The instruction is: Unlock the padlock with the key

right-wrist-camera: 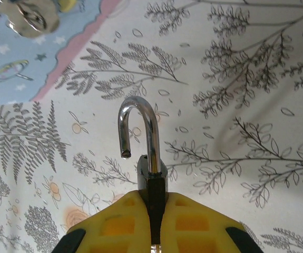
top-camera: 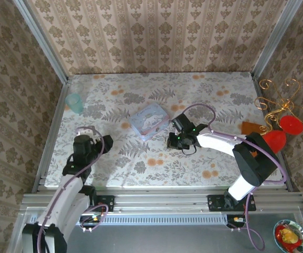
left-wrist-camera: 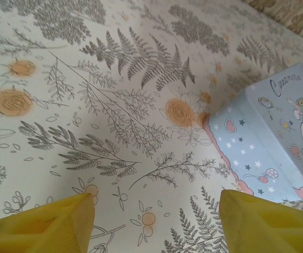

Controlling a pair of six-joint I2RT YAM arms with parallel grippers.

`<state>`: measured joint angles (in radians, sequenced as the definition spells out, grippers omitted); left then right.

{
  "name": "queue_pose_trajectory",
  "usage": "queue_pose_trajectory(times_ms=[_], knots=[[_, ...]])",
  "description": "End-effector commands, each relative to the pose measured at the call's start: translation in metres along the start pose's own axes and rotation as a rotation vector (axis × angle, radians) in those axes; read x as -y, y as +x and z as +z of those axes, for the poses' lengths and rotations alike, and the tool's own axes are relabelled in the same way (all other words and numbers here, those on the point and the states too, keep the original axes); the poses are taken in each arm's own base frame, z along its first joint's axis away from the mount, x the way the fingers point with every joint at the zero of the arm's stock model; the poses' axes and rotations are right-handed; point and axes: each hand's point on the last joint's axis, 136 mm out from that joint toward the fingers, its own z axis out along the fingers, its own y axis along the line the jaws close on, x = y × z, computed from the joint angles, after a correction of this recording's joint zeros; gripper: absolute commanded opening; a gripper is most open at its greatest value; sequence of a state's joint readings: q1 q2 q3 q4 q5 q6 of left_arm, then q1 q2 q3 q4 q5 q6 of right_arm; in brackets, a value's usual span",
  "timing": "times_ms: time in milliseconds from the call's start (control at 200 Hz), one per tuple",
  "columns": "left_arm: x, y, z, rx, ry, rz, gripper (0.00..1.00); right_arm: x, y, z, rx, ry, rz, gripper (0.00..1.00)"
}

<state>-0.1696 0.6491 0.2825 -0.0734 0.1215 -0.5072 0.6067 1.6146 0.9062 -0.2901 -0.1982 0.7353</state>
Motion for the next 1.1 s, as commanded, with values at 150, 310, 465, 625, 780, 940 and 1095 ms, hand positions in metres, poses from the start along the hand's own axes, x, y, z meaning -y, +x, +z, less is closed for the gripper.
queue_pose_trajectory(times_ms=[150, 310, 465, 625, 780, 940, 1095], knots=[[-0.017, -0.002, -0.011, 0.057, -0.035, -0.016, 0.71, 0.006, 0.025, 0.015, -0.119, 0.003, 0.014, 0.03], [-0.023, -0.005, -0.010, 0.067, -0.036, -0.056, 0.72, 0.015, 0.024, 0.016, -0.120, 0.060, -0.018, 0.12], [-0.028, -0.004, -0.010, 0.072, -0.044, -0.073, 0.72, 0.021, 0.021, 0.010, -0.089, 0.090, -0.055, 0.24], [-0.034, -0.005, -0.010, 0.087, -0.067, -0.081, 0.73, 0.023, 0.012, -0.001, -0.045, 0.121, -0.110, 0.35], [-0.041, -0.010, -0.013, 0.098, -0.105, -0.087, 0.73, 0.013, -0.010, -0.020, 0.047, 0.131, -0.192, 0.55], [-0.053, -0.022, -0.013, 0.099, -0.202, -0.114, 0.88, -0.006, -0.045, -0.057, 0.219, 0.126, -0.275, 1.00], [-0.064, -0.041, -0.011, 0.124, -0.294, -0.127, 1.00, -0.016, -0.068, -0.083, 0.295, 0.177, -0.391, 1.00]])
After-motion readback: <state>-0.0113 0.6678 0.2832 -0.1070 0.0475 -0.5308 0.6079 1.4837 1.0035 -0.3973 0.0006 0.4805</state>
